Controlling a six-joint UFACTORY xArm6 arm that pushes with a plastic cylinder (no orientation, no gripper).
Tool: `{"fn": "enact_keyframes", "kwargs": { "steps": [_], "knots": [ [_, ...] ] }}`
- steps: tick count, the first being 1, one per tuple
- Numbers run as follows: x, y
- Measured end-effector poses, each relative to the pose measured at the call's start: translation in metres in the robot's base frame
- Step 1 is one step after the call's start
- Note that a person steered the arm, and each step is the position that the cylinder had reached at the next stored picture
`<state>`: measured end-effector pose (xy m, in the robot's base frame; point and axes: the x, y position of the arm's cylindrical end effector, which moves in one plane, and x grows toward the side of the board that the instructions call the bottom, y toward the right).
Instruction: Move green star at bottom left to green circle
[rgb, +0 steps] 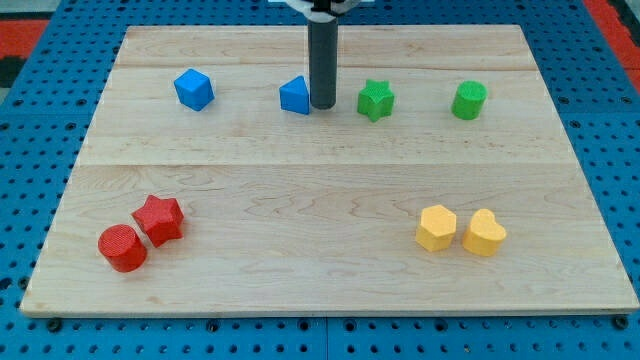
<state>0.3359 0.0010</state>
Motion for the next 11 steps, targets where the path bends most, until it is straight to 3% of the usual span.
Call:
{"fn": "enact_keyframes", "kwargs": {
  "steps": [1, 2, 3, 5, 6, 7, 8, 11],
  "knots": [
    [0.001, -0.023],
    [0.001, -0.088],
    [-0.005, -0.077],
    [-0.005, 0.094],
    [0.000, 0.116],
    [0.027, 0.090],
    [0.058, 0.129],
    [0.074, 0.208]
  ]
}}
